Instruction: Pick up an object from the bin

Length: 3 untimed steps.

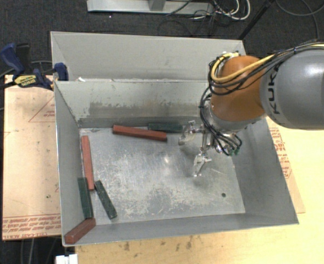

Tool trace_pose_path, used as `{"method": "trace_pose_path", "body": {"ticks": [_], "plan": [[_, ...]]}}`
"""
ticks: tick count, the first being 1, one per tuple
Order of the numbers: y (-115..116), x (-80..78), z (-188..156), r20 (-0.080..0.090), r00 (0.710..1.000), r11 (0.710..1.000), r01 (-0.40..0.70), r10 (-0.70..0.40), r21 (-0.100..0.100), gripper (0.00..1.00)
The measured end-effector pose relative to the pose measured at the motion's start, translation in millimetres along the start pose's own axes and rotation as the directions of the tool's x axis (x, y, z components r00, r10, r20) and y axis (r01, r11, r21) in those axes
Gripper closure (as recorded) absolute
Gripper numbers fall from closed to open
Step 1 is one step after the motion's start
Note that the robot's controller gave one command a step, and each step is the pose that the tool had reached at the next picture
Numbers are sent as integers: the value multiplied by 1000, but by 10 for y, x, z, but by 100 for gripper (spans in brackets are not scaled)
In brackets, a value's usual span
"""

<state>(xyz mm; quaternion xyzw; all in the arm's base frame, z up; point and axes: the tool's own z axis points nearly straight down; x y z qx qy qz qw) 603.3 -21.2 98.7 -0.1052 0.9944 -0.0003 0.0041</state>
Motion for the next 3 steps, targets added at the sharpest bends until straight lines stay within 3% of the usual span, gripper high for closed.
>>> {"method": "trace_pose_path", "body": {"ticks": [1,2,3], "plan": [[-327,-86,216,-6,999,999,35,-35,-7,0],[-535,-75,-235,-10,1000,1000,-8,8,-4,0],[-564,-95,-390,-8,1000,1000,-21,21,-2,0]]}}
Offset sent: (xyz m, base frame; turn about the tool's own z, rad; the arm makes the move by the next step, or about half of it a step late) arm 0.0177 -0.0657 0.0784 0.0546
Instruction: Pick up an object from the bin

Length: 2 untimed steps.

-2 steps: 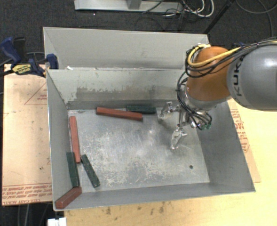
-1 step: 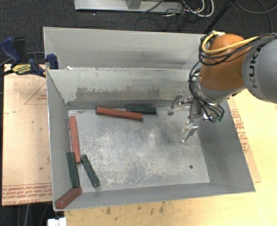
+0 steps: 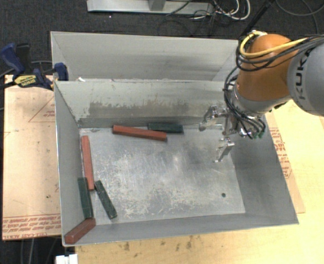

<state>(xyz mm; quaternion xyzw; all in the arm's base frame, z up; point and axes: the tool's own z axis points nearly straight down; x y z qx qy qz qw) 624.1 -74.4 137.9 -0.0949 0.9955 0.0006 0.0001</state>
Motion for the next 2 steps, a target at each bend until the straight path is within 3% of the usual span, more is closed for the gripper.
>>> {"method": "trace_pose_path", "body": {"ticks": [1,2], "plan": [[154,-65,-617,1,987,987,162,-162,-1,0],[485,-192,-664,9,990,990,144,-144,3,0]]}}
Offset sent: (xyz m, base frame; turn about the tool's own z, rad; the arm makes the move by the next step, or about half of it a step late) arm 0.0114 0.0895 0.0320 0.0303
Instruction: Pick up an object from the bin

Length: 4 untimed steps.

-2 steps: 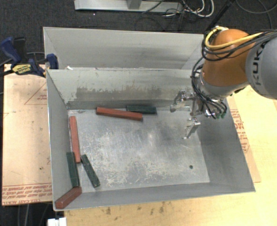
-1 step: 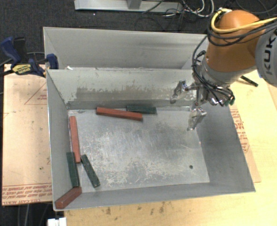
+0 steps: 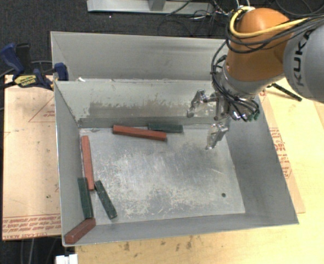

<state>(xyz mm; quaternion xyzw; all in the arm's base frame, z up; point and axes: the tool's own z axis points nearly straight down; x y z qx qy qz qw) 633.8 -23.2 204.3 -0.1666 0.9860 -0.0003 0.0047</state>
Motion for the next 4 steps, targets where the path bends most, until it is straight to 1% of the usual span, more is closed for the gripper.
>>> {"method": "trace_pose_path", "body": {"ticks": [1,2,3,4], "plan": [[385,-141,-48,-7,987,987,-161,161,-3,0],[535,-240,459,0,998,998,60,-60,-1,0],[676,-322,774,-10,1000,1000,9,-9,-5,0],[888,-444,785,-5,972,972,-234,234,-1,0]]}}
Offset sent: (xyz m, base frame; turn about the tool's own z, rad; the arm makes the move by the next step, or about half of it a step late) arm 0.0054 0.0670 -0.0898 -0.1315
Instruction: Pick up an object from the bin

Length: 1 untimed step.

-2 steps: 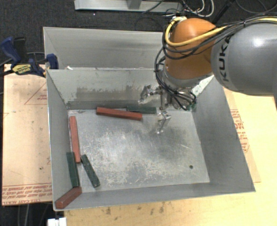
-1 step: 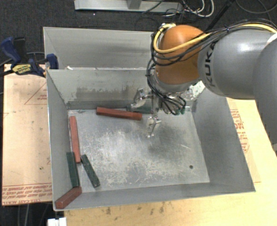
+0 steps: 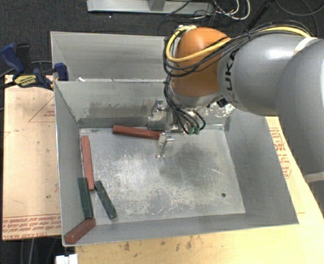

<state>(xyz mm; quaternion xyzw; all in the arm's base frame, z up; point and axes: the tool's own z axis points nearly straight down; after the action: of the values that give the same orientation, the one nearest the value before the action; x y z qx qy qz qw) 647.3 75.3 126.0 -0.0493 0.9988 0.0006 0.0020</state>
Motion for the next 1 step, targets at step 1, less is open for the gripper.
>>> {"method": "trace_pose_path", "body": {"ticks": [1], "plan": [[-353,-12,113,0,973,973,230,-230,-2,0]]}}
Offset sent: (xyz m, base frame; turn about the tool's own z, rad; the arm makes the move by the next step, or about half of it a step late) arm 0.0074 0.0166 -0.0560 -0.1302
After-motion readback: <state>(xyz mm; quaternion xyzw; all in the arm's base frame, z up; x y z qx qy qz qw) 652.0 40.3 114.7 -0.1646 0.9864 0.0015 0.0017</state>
